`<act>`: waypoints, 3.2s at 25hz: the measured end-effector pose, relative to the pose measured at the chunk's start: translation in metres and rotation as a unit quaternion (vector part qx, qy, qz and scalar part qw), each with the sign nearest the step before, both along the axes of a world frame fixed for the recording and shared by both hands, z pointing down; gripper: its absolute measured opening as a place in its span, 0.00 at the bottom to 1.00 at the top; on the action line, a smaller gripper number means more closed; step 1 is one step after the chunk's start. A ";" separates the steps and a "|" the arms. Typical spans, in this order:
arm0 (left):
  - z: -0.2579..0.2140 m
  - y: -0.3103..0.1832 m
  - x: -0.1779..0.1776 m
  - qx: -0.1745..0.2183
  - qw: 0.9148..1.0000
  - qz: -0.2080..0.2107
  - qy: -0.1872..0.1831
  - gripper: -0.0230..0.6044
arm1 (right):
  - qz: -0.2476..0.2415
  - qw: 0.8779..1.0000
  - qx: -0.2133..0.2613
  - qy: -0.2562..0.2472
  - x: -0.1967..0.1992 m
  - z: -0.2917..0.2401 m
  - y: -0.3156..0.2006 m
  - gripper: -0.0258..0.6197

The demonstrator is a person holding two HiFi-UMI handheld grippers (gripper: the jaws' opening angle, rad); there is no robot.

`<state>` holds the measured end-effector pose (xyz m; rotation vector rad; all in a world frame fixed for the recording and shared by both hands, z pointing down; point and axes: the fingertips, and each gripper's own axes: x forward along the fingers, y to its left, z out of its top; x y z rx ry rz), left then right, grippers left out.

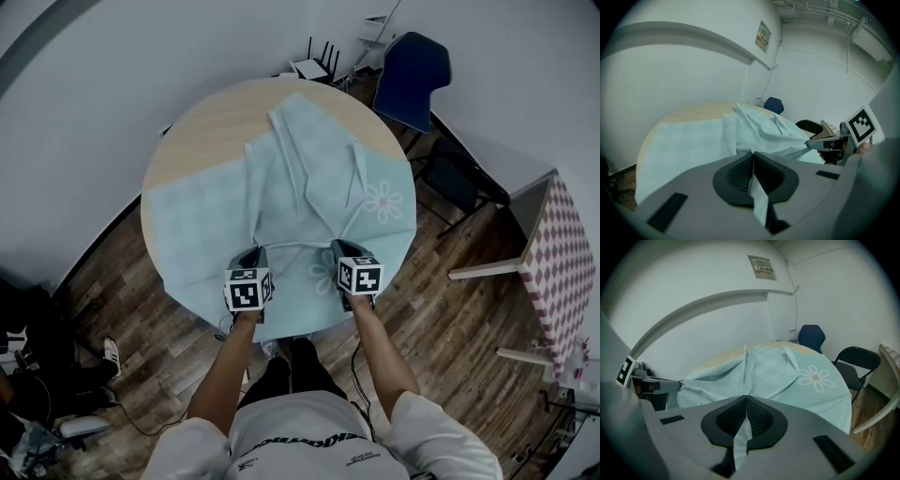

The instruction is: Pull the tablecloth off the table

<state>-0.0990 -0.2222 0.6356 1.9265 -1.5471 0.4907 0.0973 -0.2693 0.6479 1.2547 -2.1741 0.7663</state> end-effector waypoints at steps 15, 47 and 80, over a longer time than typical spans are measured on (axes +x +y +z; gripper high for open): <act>-0.030 0.101 0.023 0.005 0.997 0.074 -0.021 0.06 | -0.010 1.000 -0.014 -0.004 0.027 -0.029 0.119 0.09; -0.253 0.221 0.020 0.240 0.966 0.099 -0.008 0.06 | 0.009 0.982 0.158 -0.101 0.018 -0.220 0.272 0.09; -0.382 0.236 0.012 0.375 0.922 0.094 0.000 0.06 | 0.036 0.936 0.334 -0.104 0.022 -0.372 0.273 0.09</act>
